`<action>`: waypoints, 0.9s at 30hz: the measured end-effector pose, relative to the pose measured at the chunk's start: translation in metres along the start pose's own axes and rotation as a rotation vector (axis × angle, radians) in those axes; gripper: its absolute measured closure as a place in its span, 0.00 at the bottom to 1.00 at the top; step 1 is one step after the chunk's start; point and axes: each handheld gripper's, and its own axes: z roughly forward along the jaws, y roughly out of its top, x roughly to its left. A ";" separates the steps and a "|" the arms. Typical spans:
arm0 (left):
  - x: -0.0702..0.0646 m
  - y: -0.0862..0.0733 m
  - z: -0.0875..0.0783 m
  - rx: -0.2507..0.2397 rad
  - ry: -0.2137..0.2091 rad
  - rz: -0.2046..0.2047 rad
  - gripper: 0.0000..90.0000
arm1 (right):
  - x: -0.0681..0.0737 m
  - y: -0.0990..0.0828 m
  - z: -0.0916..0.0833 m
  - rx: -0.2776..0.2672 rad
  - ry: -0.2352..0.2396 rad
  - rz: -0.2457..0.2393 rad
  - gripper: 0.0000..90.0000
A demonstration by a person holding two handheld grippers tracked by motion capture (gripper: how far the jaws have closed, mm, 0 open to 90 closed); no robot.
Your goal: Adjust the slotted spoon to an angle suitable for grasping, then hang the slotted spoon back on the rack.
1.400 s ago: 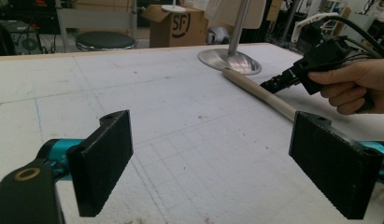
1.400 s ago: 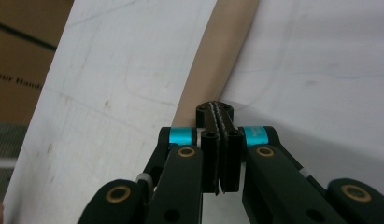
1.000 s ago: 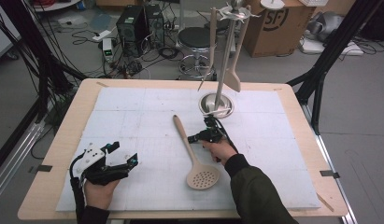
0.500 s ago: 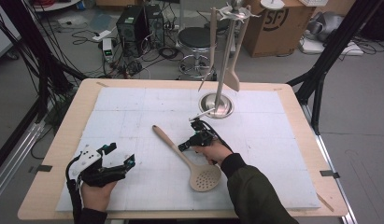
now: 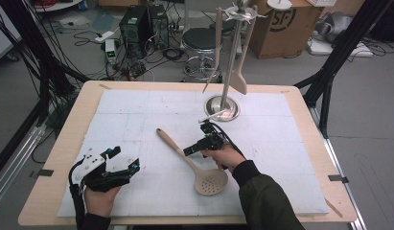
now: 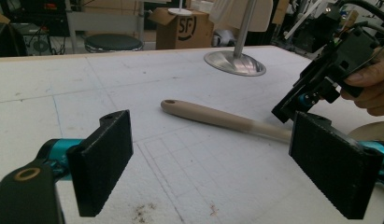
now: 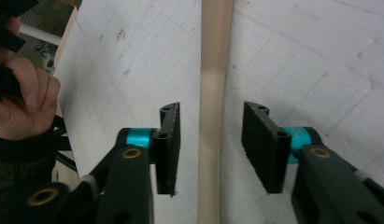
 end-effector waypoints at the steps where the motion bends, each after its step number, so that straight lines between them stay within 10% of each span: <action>1: 0.000 0.000 0.000 0.000 -0.001 0.000 0.16 | 0.001 -0.001 0.000 0.000 -0.001 -0.004 0.62; 12: -0.002 0.001 0.001 -0.005 -0.005 0.003 0.16 | 0.018 -0.014 0.007 0.070 -0.053 -0.028 0.62; 27: -0.003 0.002 0.003 -0.008 -0.012 0.002 0.16 | 0.045 -0.018 0.023 0.112 -0.280 -0.105 0.67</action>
